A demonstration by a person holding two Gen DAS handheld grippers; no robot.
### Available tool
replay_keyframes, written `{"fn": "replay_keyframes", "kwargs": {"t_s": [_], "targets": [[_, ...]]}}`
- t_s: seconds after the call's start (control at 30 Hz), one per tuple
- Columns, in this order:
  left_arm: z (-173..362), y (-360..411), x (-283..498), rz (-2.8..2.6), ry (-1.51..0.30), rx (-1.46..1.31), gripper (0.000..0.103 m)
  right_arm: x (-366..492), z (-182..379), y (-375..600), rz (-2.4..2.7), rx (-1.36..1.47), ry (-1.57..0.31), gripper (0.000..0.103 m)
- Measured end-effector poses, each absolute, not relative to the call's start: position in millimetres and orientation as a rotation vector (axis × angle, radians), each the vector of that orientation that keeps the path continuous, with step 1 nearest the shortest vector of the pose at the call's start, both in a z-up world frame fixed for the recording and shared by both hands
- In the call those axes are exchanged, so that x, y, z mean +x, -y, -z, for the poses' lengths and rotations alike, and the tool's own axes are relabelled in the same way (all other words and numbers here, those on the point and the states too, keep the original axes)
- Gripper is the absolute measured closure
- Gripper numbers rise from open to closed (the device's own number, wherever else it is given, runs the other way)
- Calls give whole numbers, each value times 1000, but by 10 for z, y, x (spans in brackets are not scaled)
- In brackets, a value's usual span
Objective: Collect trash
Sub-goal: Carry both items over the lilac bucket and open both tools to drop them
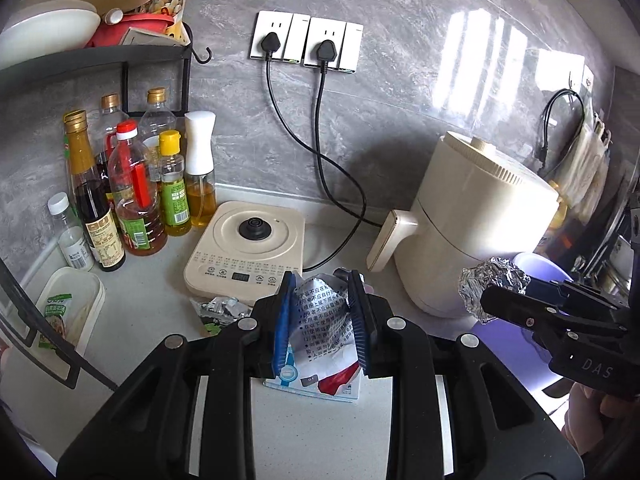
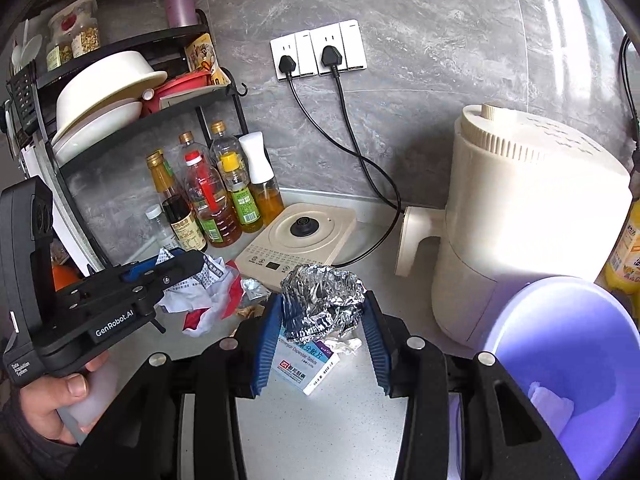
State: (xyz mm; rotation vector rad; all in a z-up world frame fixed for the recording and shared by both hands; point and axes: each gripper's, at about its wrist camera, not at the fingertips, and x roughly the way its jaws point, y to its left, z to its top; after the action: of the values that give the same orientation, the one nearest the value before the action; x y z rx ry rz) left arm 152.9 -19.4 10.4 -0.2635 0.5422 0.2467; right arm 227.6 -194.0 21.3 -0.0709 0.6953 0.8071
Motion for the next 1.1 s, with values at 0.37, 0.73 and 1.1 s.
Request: {"fn": "replay_keyframes", "kwargs": {"t_s": [0.37,0.73,1.1], "targets": [[-254,939,1905,-103,-528,-207,76,2363,-365,2790,-653,-12,-641,51],[-452,1683,2183,51,-498,-158,76,2394,-388,3861,-396,92,-602,8],[-511,2231,2451,147,-504,-122,76,2311,-388,4595,-261,133,-594,8]]}}
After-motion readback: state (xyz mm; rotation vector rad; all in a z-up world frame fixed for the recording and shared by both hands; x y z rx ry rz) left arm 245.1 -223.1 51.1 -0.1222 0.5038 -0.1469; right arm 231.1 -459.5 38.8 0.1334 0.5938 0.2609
